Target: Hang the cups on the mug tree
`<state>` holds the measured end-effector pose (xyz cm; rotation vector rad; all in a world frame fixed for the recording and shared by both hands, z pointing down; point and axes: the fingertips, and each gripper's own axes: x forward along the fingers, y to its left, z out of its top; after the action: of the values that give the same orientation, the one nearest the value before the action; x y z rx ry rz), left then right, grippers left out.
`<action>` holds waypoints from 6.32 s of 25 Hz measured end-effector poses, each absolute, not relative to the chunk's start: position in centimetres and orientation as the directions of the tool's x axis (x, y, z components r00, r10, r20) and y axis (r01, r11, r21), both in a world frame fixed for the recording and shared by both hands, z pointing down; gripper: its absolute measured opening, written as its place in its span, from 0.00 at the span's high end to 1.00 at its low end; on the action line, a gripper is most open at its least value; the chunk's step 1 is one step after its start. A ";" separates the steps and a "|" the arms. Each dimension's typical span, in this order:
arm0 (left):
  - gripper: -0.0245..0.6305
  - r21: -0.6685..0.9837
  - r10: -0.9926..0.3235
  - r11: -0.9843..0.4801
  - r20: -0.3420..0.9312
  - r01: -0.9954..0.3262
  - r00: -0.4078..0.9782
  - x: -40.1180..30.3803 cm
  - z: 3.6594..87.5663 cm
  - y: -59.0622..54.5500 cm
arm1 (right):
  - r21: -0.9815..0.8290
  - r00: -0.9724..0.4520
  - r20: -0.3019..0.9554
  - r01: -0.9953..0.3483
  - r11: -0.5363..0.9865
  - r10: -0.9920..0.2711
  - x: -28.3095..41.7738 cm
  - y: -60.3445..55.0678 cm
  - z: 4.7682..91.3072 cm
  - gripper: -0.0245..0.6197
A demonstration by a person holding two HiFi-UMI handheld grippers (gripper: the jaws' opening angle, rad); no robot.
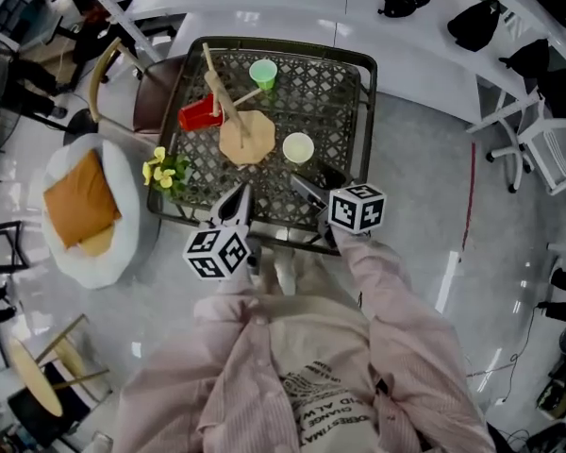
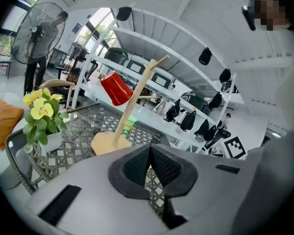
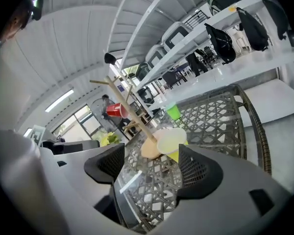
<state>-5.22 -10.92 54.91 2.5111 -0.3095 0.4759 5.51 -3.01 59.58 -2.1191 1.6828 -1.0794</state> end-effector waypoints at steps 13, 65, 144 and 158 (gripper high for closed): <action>0.96 0.488 -0.159 -0.784 0.441 -0.384 0.883 -4.5 58.3 -9.3 | -0.334 0.041 0.522 -0.909 -0.248 -0.852 7.7 -4.5 64.0 0.45; 0.96 0.494 -0.122 -0.813 0.372 -0.308 0.920 -2.2 54.2 -11.5 | -0.048 0.143 0.509 -0.980 -0.194 -0.849 11.0 -11.4 57.8 0.51; 0.96 0.444 -0.112 -0.867 0.268 -0.226 0.957 -3.8 48.4 -16.7 | 0.799 0.360 0.559 -0.477 0.367 -0.747 6.7 -20.0 51.0 0.51; 0.97 0.443 -0.103 -0.870 0.265 -0.216 0.959 -4.4 48.3 -16.3 | 0.808 0.362 0.532 -0.487 0.331 -0.766 6.2 -19.9 50.9 0.49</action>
<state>-4.43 -16.33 48.32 2.6260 -0.2272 0.3204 6.17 -19.88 50.90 -3.1363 3.0592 0.6422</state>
